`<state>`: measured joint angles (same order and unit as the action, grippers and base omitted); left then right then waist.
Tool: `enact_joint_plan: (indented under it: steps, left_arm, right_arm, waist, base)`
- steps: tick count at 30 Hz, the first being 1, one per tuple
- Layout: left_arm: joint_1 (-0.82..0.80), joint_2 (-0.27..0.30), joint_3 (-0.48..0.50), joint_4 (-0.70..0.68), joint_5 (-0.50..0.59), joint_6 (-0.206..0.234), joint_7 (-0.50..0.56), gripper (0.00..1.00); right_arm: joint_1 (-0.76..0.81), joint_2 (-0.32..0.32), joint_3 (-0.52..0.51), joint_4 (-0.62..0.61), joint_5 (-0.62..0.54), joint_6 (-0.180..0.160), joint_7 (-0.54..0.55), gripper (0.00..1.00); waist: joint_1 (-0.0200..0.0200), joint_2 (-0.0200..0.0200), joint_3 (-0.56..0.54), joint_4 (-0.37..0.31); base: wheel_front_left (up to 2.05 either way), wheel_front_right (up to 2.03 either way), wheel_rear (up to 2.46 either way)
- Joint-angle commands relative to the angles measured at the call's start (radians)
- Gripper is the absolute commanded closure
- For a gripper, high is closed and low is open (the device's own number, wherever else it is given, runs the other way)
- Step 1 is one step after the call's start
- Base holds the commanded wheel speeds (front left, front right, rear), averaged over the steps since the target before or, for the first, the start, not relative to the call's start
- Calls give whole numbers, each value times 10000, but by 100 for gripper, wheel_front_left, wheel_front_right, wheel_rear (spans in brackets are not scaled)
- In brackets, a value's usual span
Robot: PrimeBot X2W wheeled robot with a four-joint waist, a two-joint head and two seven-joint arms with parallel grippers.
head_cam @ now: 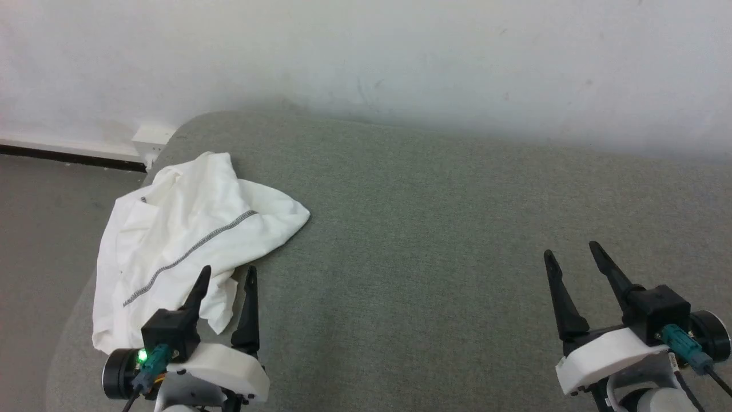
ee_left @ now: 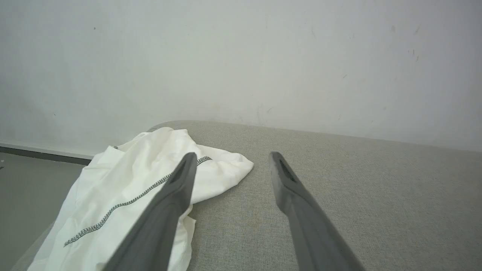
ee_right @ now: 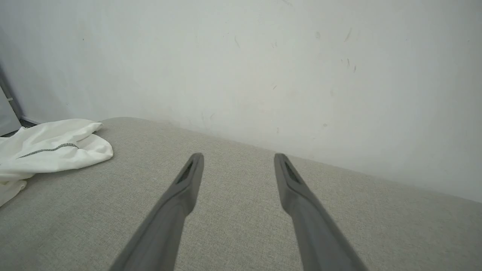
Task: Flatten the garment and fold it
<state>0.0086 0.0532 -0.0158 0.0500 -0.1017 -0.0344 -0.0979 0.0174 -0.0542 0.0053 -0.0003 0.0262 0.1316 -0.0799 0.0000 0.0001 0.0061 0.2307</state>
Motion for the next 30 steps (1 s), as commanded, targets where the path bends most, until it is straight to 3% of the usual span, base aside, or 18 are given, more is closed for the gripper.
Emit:
enact_joint_plan:
  steps: [1, 20, 30]
  left_arm:
    - [-158, -12, 1, 52, -85, -64, -103, 0]
    - [-372, -17, 16, 130, -703, -49, -500, 0]
    - [-1338, 97, 447, 110, -664, -91, -710, 0]
  right_arm:
    - [-18, 16, 20, -60, -38, -4, -82, 0]
    - [-60, 22, 187, -187, -133, -5, -301, 0]
    - [-242, 26, 319, -294, -163, -6, -304, 0]
  waist:
    - [0, -1, 32, 251]
    - [0, -1, 165, 1376]
    - [0, -1, 579, 1327]
  base:
    - [0, 0, 0]
    - [0, 0, 0]
    - [0, 0, 0]
